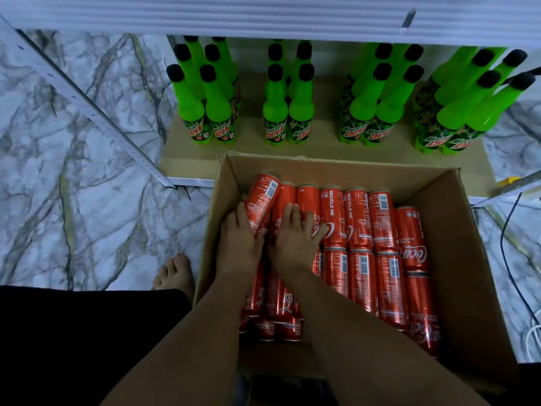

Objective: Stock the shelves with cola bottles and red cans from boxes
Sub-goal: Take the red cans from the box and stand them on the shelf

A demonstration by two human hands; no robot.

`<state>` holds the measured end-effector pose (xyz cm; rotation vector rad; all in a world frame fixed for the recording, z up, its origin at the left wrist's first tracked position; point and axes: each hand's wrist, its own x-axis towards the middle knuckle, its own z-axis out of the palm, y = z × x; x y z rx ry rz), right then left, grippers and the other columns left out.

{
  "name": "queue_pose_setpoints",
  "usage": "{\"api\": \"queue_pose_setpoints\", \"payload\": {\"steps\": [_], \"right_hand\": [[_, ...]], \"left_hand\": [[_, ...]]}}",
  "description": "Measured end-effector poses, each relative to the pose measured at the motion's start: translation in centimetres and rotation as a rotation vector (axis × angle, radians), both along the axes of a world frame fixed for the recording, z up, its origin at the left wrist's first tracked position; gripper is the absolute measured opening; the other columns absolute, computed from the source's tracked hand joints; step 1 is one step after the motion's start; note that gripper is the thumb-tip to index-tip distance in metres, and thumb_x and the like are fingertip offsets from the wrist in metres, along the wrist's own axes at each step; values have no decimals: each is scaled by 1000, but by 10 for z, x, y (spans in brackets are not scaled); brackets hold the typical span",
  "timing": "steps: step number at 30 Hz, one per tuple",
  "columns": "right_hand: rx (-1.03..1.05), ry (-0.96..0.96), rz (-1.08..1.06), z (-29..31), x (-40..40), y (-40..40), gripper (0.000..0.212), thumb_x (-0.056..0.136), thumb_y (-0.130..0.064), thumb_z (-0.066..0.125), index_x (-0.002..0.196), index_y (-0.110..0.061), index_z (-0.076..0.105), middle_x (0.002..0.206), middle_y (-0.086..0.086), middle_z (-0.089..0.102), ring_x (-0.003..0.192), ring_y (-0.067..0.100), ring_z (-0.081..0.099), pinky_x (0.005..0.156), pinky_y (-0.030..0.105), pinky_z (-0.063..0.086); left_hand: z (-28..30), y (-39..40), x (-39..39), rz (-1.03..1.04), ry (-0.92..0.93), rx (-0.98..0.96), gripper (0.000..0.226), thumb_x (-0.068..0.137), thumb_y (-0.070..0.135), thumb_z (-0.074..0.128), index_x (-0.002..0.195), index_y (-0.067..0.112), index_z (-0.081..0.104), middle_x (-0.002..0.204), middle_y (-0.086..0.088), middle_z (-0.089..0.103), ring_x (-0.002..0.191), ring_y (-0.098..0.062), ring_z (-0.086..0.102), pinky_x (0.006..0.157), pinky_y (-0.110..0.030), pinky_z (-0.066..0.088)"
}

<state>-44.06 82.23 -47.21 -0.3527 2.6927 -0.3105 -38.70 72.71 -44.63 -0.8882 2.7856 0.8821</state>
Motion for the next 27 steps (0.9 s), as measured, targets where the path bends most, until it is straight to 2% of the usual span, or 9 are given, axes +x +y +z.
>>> {"api": "queue_pose_setpoints", "payload": {"steps": [4, 8, 11, 13, 16, 19, 22, 26, 27], "right_hand": [[-17, 55, -50, -1, 8, -3, 88, 97, -46, 56, 161, -10, 8, 163, 14, 28, 146, 39, 28, 117, 59, 14], [31, 56, -137, -1, 4, -14, 87, 97, -47, 56, 160, -11, 9, 155, 15, 35, 139, 38, 36, 113, 59, 23], [104, -25, -168, 4, -9, -22, 96, 94, -50, 59, 160, -6, 4, 154, 17, 28, 141, 37, 31, 113, 61, 24], [148, -36, -158, 8, -14, -23, 94, 94, -49, 59, 158, -1, 10, 151, 19, 30, 138, 38, 33, 114, 62, 24], [139, 18, -177, 7, -8, -23, 74, 97, -44, 55, 151, -1, 27, 140, 21, 42, 130, 39, 41, 112, 61, 27], [79, 119, -187, 2, 6, -19, 60, 100, -33, 51, 150, -5, 32, 135, 19, 49, 123, 38, 47, 106, 57, 35], [-81, 172, -155, 4, 11, -9, 69, 93, -27, 66, 151, -6, 35, 141, 17, 47, 123, 35, 44, 99, 52, 44], [-401, 493, -30, 25, -7, 10, 51, 70, -15, 84, 115, 2, 67, 118, 23, 65, 109, 26, 38, 88, 53, 55], [-419, 486, -2, 30, -15, 14, 44, 72, -15, 82, 112, -2, 69, 119, 23, 64, 112, 27, 39, 91, 53, 55]], "left_hand": [[-1, -1, 1, 48, 78, 24, 75, 99, 26, 65, 160, 7, 26, 151, -17, 36, 134, -32, 46, 109, -43, 41], [2, 0, 6, 69, 168, 48, 71, 97, 22, 69, 157, 7, 34, 152, -15, 40, 138, -30, 44, 113, -40, 38], [7, 2, 5, 75, 234, 29, 67, 96, 19, 70, 154, 8, 40, 153, -14, 42, 139, -29, 43, 115, -38, 35], [8, 1, 4, 81, 264, 25, 65, 95, 17, 71, 153, 8, 42, 152, -14, 44, 139, -30, 44, 116, -42, 36], [10, -1, 5, 99, 320, 40, 64, 92, 11, 72, 151, 7, 46, 151, -14, 47, 137, -31, 46, 116, -41, 36], [15, -1, 3, 96, 387, 18, 64, 88, 3, 72, 147, 8, 50, 148, -11, 49, 135, -29, 46, 116, -39, 35], [22, -5, -7, 127, 484, 40, 66, 84, -2, 73, 145, 12, 52, 147, -7, 48, 137, -26, 43, 118, -38, 36], [38, -15, -20, 211, 594, 148, 62, 88, 0, 74, 144, 15, 54, 148, -6, 45, 141, -20, 41, 116, -15, 28], [40, -19, -22, 200, 600, 153, 58, 89, 2, 74, 143, 15, 56, 148, -6, 45, 141, -20, 41, 115, -14, 28]]}}
